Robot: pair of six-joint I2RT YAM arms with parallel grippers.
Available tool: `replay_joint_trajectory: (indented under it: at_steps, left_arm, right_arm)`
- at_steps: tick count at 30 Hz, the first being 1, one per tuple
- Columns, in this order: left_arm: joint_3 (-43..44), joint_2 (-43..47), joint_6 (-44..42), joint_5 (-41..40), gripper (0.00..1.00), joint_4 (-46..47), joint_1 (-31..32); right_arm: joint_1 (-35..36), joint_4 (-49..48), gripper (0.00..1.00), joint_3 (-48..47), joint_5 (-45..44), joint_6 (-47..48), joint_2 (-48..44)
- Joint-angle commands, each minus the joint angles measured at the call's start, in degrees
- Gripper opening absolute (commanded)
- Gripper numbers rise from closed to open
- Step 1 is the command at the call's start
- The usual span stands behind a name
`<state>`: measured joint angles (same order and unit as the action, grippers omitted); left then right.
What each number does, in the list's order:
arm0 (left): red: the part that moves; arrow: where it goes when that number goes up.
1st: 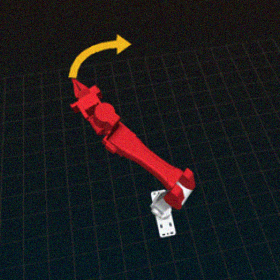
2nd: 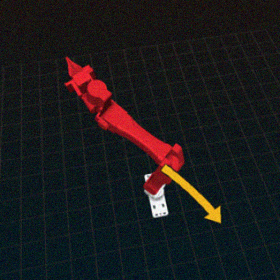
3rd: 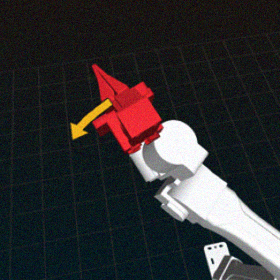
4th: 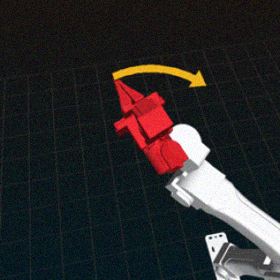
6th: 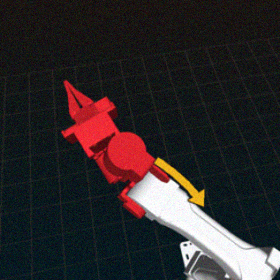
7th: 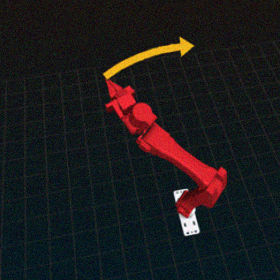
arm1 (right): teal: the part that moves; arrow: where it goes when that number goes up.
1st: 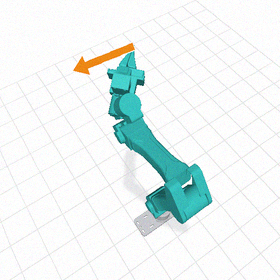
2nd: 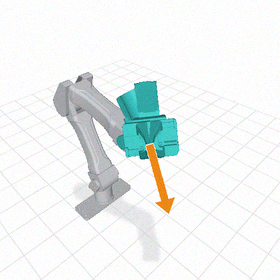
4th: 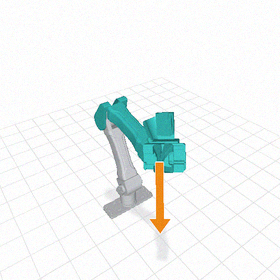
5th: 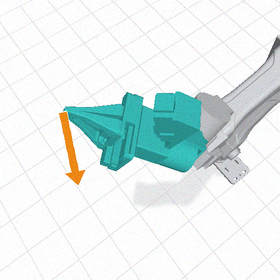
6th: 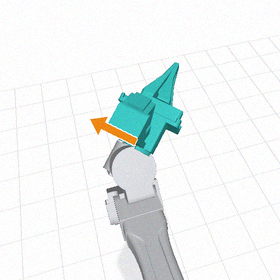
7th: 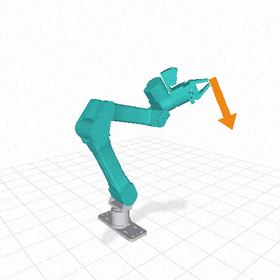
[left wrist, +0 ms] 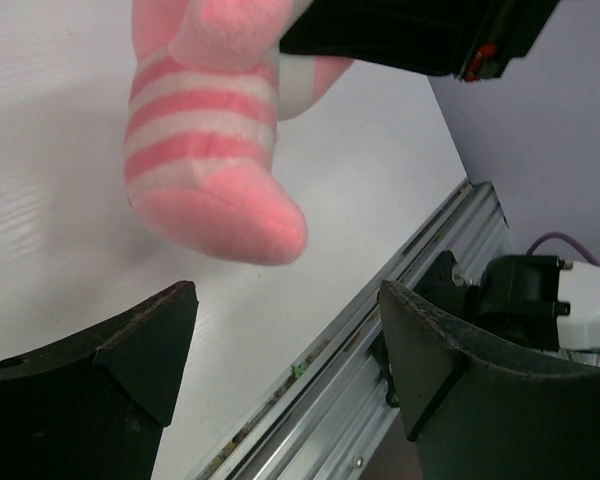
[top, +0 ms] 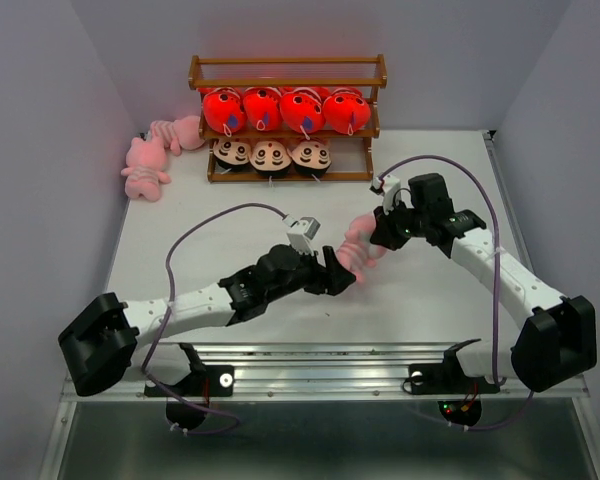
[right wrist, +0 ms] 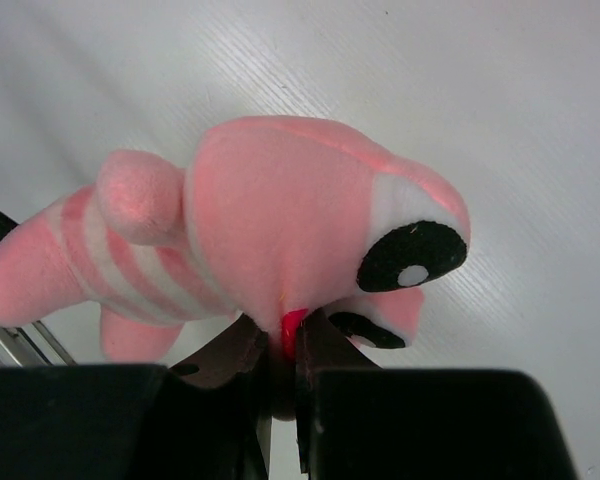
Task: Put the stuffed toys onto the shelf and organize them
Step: Pass the stuffed toy from the left arm to the right, then pass the stuffed toy from the right arm to the left
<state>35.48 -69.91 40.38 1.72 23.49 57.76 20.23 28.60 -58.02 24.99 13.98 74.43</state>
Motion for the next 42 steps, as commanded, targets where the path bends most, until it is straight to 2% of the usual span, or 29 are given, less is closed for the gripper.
replay_joint_trajectory:
  at_steps: [1,13,16,19,21,22,25,26,27,30,35,36,38,39,42]
  left_arm:
    - [5.47,-2.94,4.18,-6.01,0.84,2.09,0.86]
    - [8.99,-11.30,6.11,-23.24,0.84,0.95,5.26]
    - [9.25,-11.92,7.16,-26.49,0.82,0.86,5.35]
    - [9.60,-11.65,7.43,-28.78,0.75,0.95,5.35]
    - [9.87,-11.48,6.91,-30.01,0.67,0.95,5.35]
    - [9.95,-11.39,6.73,-30.36,0.66,1.04,5.35]
    - [9.96,-11.30,5.50,-30.98,0.52,1.47,5.35]
    - [9.95,-11.30,5.15,-30.98,0.22,2.17,5.35]
    - [9.69,-11.30,4.71,-31.07,0.01,2.35,5.35]
    - [9.43,-10.95,4.18,-31.07,0.00,2.97,5.26]
    - [6.53,-7.71,0.23,-27.74,0.00,6.56,4.30]
    - [5.92,-7.00,-0.21,-25.30,0.00,7.97,3.77]
    - [3.90,-4.81,-0.39,-22.03,0.00,8.51,1.67]
    - [2.67,-4.28,-0.30,-21.06,0.00,8.42,0.87]
    - [-0.05,-0.76,0.05,-17.81,0.00,7.81,-2.99]
  right_arm:
    - [-0.28,-3.55,0.01,-1.66,-0.47,-0.88,-0.96]
    - [-0.28,-2.15,0.01,-3.59,7.87,-4.66,-1.84]
    - [-0.28,-1.18,0.01,-4.47,9.37,-4.84,-2.01]
    - [-0.28,-1.00,0.01,-4.12,10.51,-4.75,-2.80]
    - [-0.28,-1.18,0.01,-3.33,11.13,-4.66,-3.15]
    - [-0.28,-1.09,0.01,-3.07,11.39,-4.57,-3.33]
    - [-0.28,-1.18,0.01,-2.63,12.09,-4.22,-3.59]
    - [-0.28,-1.18,0.01,-2.63,12.36,-4.22,-3.77]
    - [-0.28,-1.09,0.01,-2.54,12.71,-3.96,-3.86]
    - [-0.28,-1.09,0.04,-2.19,13.24,-3.61,-3.94]
    - [-0.28,-1.09,0.28,-1.22,12.19,-1.85,-5.00]
    - [-0.28,-1.09,0.51,-1.13,11.66,-1.67,-5.35]
    - [-0.28,-1.18,0.89,-1.13,9.56,-0.88,-6.40]
    - [-0.28,-1.18,1.00,-1.31,8.68,-0.62,-7.19]
    - [-0.80,-1.61,1.00,-2.45,3.32,0.96,-8.60]
